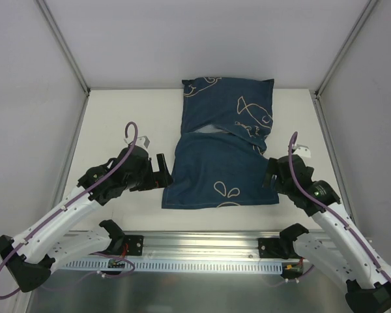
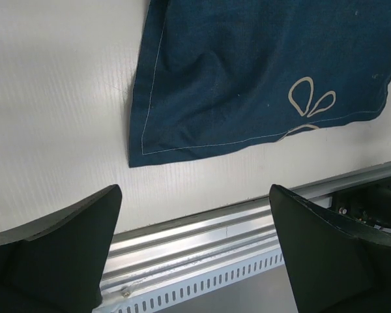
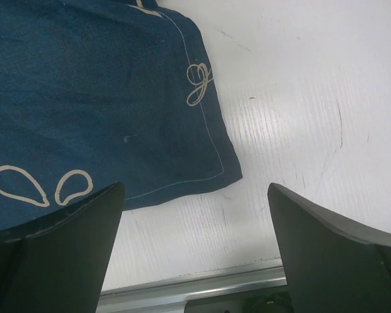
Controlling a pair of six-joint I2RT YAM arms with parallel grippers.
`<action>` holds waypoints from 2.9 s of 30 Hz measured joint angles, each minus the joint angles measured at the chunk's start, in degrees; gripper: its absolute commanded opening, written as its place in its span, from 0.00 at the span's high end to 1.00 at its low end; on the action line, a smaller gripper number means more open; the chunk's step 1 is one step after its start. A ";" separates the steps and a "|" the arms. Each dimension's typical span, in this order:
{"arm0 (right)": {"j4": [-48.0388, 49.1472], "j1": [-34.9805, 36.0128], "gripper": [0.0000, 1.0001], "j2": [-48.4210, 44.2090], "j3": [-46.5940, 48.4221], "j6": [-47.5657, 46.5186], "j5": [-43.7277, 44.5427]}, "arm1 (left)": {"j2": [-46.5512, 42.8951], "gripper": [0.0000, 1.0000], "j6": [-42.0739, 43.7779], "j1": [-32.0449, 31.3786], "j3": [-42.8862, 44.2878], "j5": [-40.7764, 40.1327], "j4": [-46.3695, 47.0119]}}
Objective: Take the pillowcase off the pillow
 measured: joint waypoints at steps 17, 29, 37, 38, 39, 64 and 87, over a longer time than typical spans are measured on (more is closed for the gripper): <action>-2.08 0.00 0.04 -1.97 -0.46 0.04 -0.31 | 18.84 0.01 -0.94 8.04 9.14 -0.46 -0.04; -5.90 0.00 0.03 -2.36 1.42 1.05 -2.80 | 58.64 0.18 7.69 12.52 48.17 11.19 3.87; -7.82 0.00 0.02 -4.24 2.93 1.44 -3.52 | 69.35 1.00 9.84 11.23 48.74 15.91 4.50; -7.80 0.00 0.02 -4.28 2.93 1.62 -3.78 | 68.63 1.00 10.12 10.75 47.69 15.91 4.83; -7.72 0.00 0.03 -4.17 2.82 1.73 -4.17 | 67.19 1.00 10.10 9.86 45.53 15.85 5.75; 11.19 -4.70 0.99 13.49 -4.76 7.56 -11.30 | 32.59 0.22 -6.49 -27.91 8.90 13.97 15.43; -0.37 -13.31 0.04 1.25 0.13 0.96 -16.52 | 47.56 0.05 19.80 -14.95 32.87 2.29 5.25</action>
